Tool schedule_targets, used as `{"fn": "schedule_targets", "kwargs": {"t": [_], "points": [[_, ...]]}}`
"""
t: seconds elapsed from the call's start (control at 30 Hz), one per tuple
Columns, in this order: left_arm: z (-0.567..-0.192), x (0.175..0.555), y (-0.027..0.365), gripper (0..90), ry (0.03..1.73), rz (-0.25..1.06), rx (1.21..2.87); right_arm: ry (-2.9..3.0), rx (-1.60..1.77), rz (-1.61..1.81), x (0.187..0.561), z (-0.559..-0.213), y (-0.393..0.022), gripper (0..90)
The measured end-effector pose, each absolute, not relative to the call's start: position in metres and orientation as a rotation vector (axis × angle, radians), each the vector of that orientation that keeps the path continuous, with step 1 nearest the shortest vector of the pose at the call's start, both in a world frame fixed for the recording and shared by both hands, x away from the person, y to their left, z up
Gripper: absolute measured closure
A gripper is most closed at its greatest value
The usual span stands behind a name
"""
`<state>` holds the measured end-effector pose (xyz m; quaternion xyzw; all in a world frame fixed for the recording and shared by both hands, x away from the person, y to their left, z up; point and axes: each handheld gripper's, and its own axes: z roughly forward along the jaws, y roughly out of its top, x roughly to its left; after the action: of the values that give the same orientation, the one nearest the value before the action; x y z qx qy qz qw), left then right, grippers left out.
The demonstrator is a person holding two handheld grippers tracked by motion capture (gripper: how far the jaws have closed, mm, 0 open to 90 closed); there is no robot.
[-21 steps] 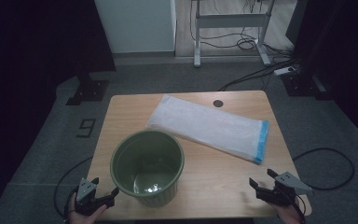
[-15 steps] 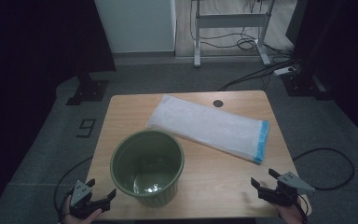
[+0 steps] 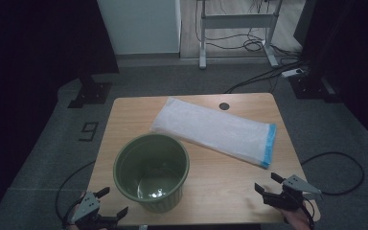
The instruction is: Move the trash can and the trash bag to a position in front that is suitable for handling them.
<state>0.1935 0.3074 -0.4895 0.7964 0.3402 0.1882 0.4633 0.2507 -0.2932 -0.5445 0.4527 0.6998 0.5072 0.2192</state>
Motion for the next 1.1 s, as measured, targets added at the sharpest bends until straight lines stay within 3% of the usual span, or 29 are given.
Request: {"fn": "schedule_targets", "kwargs": {"t": [0.23, 0.63, 1.1], "points": [[-0.482, 0.202, 0.275, 3.9, 0.723, 0.443, 2.002, 1.957, 1.236, 1.407, 0.25, -0.544, -0.291, 14.2], [-0.487, 0.223, 0.254, 3.9, 0.723, 0.442, 2.032, 1.981, 1.236, 1.397, 0.247, -0.547, -0.292, 15.3], [-0.485, 0.261, 0.197, 5.4, 0.66, 0.391, 2.081, 1.969, 1.239, 1.396, 0.243, -0.546, -0.295, 15.4]]}}
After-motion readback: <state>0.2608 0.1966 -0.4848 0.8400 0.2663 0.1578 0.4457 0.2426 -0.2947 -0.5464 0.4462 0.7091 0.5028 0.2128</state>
